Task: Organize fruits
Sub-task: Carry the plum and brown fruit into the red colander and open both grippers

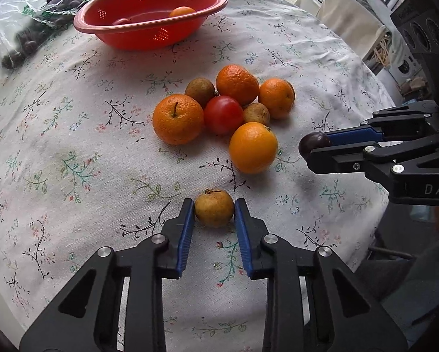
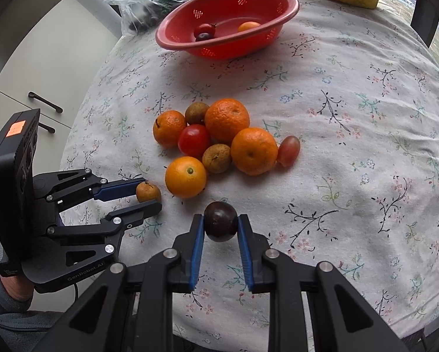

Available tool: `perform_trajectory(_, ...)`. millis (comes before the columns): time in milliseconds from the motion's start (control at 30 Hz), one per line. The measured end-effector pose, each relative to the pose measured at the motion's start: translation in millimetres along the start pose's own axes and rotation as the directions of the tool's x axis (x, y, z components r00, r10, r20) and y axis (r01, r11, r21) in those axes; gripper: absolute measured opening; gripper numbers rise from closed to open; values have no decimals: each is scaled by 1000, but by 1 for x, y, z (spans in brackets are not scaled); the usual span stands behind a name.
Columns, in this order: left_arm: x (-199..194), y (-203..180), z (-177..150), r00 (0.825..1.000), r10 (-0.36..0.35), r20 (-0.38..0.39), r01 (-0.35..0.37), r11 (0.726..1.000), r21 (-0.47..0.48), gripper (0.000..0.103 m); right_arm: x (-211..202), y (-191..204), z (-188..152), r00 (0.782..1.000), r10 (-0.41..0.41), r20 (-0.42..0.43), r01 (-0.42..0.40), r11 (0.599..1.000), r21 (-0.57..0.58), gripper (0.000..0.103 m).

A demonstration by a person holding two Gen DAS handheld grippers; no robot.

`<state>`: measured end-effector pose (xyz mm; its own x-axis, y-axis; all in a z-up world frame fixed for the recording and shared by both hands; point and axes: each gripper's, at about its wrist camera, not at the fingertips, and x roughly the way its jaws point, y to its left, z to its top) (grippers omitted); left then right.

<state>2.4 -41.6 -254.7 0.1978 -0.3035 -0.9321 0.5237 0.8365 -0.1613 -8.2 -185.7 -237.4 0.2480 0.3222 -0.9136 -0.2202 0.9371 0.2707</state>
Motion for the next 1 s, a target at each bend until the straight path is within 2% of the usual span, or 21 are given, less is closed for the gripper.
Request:
perform_trajectory(367,-22,14,11,998,-37,60,41,997,-71,26,-7,-5,3,1000,0,14,0,1000,19,25)
perform_trajectory(600,-48,36,29,993,-30,118,45,991,-126,26,-18,-28,18,999,-23,40,19,997,80,25)
perform_trajectory(800,-73,69,65,984,6,180,26,985,-172,26,-42,-64,51,992,-74,101,58,986,155,25)
perform_trajectory(1000,-83,98,124,973,42,225,2,982,-189,26,-72,-86,112,979,-89,185,53,980,191,25)
